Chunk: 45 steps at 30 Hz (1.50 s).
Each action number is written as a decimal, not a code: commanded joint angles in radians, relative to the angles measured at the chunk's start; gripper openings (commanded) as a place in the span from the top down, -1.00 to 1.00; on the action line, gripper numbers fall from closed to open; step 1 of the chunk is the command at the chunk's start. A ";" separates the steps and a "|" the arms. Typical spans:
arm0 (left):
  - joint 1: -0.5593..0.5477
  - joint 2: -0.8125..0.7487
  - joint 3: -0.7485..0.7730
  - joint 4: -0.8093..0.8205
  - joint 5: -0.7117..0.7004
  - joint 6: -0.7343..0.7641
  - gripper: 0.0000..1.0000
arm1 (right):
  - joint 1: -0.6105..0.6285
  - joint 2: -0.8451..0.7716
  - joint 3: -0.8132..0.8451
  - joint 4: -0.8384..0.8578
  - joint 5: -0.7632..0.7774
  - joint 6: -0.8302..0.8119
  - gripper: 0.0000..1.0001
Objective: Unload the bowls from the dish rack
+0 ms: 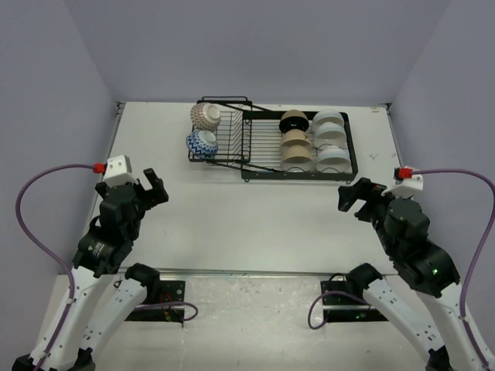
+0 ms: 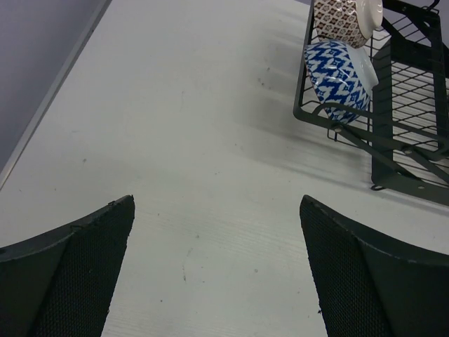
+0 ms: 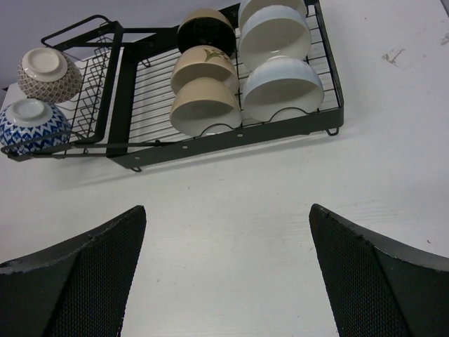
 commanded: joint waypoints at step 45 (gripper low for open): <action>0.561 0.915 0.019 1.430 1.354 -0.830 -1.00 | 0.002 0.022 -0.175 0.309 -0.570 -0.027 -0.98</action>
